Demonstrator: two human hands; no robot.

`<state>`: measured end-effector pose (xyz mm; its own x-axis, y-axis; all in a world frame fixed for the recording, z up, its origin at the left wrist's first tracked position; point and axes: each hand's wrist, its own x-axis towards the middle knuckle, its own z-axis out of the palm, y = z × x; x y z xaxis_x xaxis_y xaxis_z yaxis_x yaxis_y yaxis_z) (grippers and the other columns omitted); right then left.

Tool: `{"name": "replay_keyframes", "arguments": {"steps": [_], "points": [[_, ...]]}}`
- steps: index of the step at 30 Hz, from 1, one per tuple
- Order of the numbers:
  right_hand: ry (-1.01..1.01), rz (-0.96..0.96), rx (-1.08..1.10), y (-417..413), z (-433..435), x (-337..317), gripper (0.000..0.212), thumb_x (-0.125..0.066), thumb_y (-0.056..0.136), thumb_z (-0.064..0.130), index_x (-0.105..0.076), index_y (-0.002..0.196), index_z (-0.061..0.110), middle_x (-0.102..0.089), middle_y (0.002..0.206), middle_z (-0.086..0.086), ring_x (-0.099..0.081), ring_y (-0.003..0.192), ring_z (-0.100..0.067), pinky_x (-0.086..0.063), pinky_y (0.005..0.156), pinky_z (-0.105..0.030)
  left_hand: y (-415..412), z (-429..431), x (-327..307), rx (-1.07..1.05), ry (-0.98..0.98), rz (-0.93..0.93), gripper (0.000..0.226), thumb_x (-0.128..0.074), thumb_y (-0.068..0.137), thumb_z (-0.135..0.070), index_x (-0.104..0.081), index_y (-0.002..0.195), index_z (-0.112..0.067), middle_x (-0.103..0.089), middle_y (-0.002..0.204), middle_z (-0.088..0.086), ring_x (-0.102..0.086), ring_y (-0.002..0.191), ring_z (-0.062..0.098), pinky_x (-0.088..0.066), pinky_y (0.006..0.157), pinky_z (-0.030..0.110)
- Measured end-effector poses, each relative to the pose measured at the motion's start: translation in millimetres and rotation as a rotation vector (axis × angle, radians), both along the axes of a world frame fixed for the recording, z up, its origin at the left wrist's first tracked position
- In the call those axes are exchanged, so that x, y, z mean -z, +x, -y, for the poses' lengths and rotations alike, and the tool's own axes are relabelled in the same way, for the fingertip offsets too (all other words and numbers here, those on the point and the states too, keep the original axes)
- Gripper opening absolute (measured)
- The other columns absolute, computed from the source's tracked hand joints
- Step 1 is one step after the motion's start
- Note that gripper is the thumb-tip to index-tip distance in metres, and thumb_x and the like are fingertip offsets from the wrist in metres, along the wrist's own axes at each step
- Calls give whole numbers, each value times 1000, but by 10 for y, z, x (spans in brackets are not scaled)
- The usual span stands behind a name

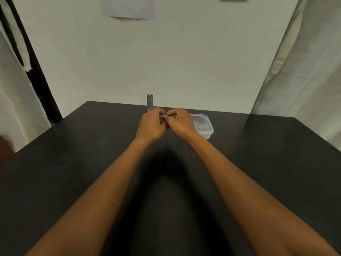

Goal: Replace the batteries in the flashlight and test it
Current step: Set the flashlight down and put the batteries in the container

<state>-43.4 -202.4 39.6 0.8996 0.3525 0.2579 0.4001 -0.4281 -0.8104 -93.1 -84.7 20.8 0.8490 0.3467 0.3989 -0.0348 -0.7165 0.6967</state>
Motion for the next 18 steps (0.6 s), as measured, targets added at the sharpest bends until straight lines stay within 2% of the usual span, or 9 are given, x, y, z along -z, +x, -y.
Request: {"name": "replay_keyframes", "arguments": {"steps": [2,4,5,6,8,10,14,18], "points": [[-31,8,-6,-113,315,-32,13,-68,92,17,-76,98,9,-77,90,-6,-72,89,-21,-60,82,-33,-125,237,0,49,9,-48,35,-75,85,-18,-64,118,-17,-71,114,3,-67,102,21,-58,90,45],[-85,61,26,-217,645,-25,12,-66,91,12,-77,93,11,-76,89,-1,-71,89,-16,-53,72,-12,-223,473,58,111,50,-117,39,-77,87,-28,-64,122,-17,-70,118,3,-67,105,21,-56,92,45],[-121,93,46,-261,810,-12,13,-65,90,10,-78,91,13,-75,89,2,-71,89,-14,-48,69,-6,-260,587,101,145,71,-149,42,-78,87,-30,-63,124,-16,-70,119,3,-66,106,20,-56,94,45],[-163,120,58,-284,954,3,15,-65,89,8,-79,90,14,-76,90,3,-70,91,-12,-49,73,-6,-288,677,142,172,89,-177,44,-78,87,-32,-64,125,-17,-70,119,3,-66,106,20,-55,95,45],[-270,156,54,-311,1252,35,19,-64,88,6,-80,95,14,-78,98,1,-71,98,-14,-55,90,-22,-330,847,205,218,110,-225,46,-79,86,-35,-63,126,-18,-69,119,1,-66,106,18,-55,96,46],[-397,145,12,-298,1500,61,24,-65,87,7,-79,106,12,-78,108,-4,-70,106,-18,-55,96,-33,-337,982,246,253,126,-264,55,-79,85,-36,-58,132,-18,-67,124,1,-64,112,21,-53,98,47],[-633,110,-133,-292,1750,123,47,-70,87,13,-65,133,12,-67,134,-8,-63,123,-24,-49,104,-34,-320,1159,296,351,140,-342,89,-78,84,-34,-26,154,-17,-55,146,6,-56,128,29,-48,104,51],[-703,65,-213,-251,1790,216,60,-72,84,13,-54,142,13,-63,134,-8,-62,120,-26,-50,101,-36,-262,1233,297,397,226,-378,90,-77,83,-32,-21,152,-20,-58,143,5,-58,125,30,-49,100,54]]}}
